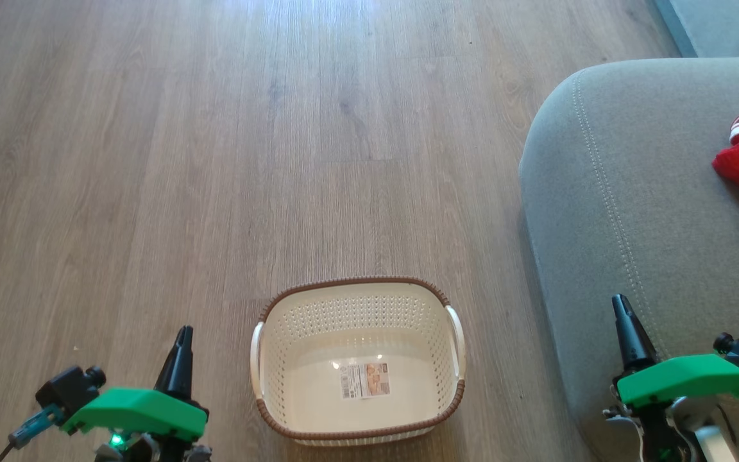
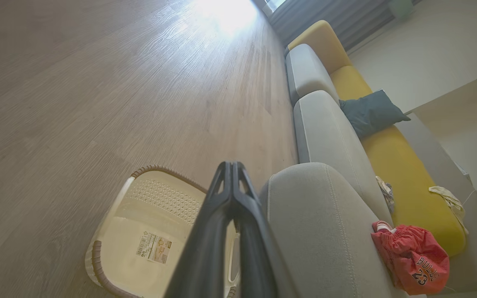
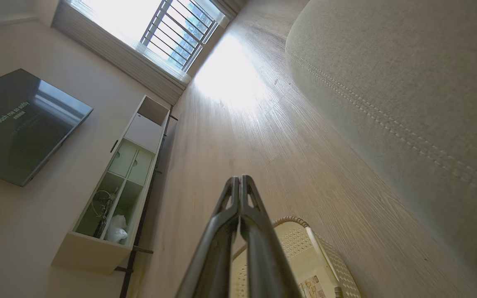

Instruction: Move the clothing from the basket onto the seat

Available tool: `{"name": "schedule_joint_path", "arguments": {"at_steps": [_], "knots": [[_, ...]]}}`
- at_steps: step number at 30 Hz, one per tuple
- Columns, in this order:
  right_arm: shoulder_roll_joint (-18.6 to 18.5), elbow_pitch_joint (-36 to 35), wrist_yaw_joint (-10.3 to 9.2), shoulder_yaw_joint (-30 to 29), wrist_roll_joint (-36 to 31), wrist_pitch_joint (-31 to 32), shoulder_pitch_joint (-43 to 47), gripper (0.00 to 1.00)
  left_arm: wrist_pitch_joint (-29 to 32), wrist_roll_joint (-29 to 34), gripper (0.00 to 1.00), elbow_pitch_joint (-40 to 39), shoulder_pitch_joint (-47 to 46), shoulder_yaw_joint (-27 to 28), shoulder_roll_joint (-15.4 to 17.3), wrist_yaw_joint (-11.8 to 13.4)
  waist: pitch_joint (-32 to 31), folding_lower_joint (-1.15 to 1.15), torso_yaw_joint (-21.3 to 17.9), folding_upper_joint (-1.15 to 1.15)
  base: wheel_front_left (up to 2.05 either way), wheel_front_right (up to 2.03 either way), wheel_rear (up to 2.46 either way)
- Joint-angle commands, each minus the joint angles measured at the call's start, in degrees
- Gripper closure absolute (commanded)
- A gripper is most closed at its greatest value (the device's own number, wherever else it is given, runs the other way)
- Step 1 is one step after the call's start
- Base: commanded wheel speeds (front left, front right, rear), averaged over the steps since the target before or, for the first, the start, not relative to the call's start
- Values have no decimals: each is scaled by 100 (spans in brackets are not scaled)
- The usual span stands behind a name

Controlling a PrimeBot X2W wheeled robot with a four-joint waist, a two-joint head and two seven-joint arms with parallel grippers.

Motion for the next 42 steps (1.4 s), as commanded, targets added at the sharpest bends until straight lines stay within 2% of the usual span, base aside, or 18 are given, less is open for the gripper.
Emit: {"name": "schedule_joint_path", "arguments": {"at_steps": [1, 42], "knots": [[14, -223, 0, -3, 131, 27, -311, 100, 37, -134, 100, -219, -350, 134, 15, -68, -1, 0, 0, 0, 0, 0, 0], [153, -373, -1, -418, 2363, 697, -376, 100, 712, -2595, 100, -253, -510, 602, 18, -345, -36, 0, -1, 0, 0, 0, 0]]}}
